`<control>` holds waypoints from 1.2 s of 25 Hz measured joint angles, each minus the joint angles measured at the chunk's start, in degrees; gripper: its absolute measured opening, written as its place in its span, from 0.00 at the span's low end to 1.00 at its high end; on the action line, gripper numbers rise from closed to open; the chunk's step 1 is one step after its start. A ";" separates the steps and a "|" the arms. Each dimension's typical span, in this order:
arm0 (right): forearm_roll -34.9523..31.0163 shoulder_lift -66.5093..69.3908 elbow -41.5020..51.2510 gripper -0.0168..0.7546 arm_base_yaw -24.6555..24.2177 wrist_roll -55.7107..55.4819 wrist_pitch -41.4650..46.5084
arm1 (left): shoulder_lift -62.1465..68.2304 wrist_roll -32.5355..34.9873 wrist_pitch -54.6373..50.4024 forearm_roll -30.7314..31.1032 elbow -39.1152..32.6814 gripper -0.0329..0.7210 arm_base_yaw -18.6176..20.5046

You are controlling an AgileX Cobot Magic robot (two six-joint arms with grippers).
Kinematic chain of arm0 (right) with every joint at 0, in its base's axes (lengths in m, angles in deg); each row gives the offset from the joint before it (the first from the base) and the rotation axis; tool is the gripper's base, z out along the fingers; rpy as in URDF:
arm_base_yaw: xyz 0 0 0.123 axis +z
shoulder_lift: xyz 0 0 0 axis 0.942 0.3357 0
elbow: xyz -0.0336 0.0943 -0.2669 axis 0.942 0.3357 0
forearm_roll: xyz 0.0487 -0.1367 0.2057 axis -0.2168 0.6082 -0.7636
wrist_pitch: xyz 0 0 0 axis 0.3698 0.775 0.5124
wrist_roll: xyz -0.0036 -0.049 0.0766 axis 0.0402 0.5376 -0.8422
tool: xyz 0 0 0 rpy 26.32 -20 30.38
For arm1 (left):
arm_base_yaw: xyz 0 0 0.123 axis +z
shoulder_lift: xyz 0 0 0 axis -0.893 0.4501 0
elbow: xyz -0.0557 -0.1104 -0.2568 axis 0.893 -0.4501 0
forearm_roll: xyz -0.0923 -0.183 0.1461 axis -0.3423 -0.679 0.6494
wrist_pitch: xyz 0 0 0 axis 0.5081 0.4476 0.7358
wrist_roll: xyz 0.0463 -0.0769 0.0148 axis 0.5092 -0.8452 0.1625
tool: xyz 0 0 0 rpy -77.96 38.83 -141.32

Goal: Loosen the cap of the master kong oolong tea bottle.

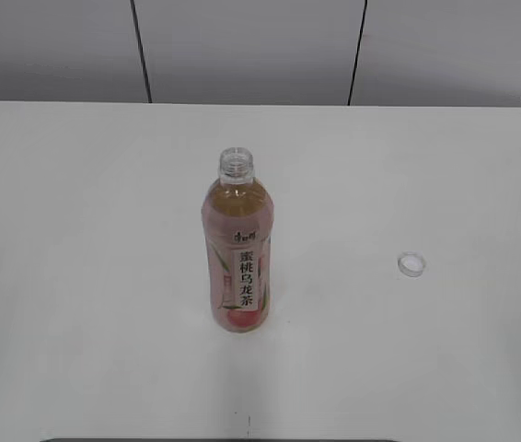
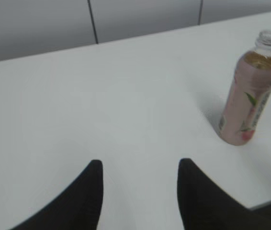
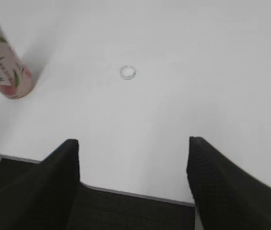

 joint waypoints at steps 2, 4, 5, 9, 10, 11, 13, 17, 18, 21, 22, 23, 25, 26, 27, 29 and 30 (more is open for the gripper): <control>-0.32 -0.06 0.00 0.71 -2.47 0.00 -0.12 | -1.22 0.00 0.08 0.10 0.12 0.44 2.61; -0.32 -0.06 0.00 0.71 -3.79 0.00 -0.18 | -1.21 0.00 0.10 0.06 0.06 0.42 4.01; -0.32 -0.06 0.00 0.71 -3.93 0.00 -0.18 | -1.21 0.00 0.10 0.12 0.06 0.41 4.14; -0.44 -0.06 0.00 0.71 -4.06 0.00 -0.18 | -1.21 0.00 0.10 0.25 0.06 0.38 2.90; -0.44 -0.06 0.00 0.71 -4.06 0.00 -0.18 | -1.21 0.00 0.10 0.25 0.06 0.37 2.31; -0.44 -0.06 0.00 0.71 -4.06 0.00 -0.19 | -1.21 0.00 0.16 0.25 0.06 0.37 1.63; -0.49 -0.06 0.00 0.71 -4.06 0.00 -0.19 | -1.21 0.02 0.16 0.25 0.06 0.37 0.96; -0.49 -0.06 0.00 0.71 -4.06 0.00 -0.24 | -1.21 0.02 0.16 0.25 0.06 0.37 1.14; -0.49 -0.06 0.00 0.71 -4.06 0.00 -0.24 | -1.21 0.02 0.16 0.25 0.06 0.37 1.41; -0.49 -0.06 0.00 0.71 -4.06 0.00 -0.24 | -1.21 0.07 0.16 0.25 0.06 0.37 1.48; -0.49 -0.06 0.00 0.71 -4.06 0.00 -0.24 | -1.21 0.07 0.16 0.25 0.06 0.37 1.48; -0.49 -0.06 0.00 0.71 -4.06 0.00 -0.24 | -1.21 0.07 0.16 0.25 0.06 0.37 1.48; -0.49 -0.06 0.00 0.71 -4.06 0.00 -0.24 | -1.21 0.07 0.16 0.25 0.06 0.37 1.48; -0.49 -0.06 0.00 0.71 -4.06 0.00 -0.24 | -1.21 0.07 0.16 0.25 0.06 0.37 1.48; -0.49 -0.06 0.00 0.71 -4.06 0.00 -0.24 | -1.21 0.09 0.16 0.25 0.06 0.37 1.48; -0.49 -0.06 0.00 0.71 -4.06 0.00 -0.24 | -1.21 0.09 0.16 0.25 0.06 0.37 1.48; -0.49 -0.06 0.00 0.71 -4.06 0.00 -0.24 | -1.21 0.09 0.16 0.25 0.06 0.37 1.48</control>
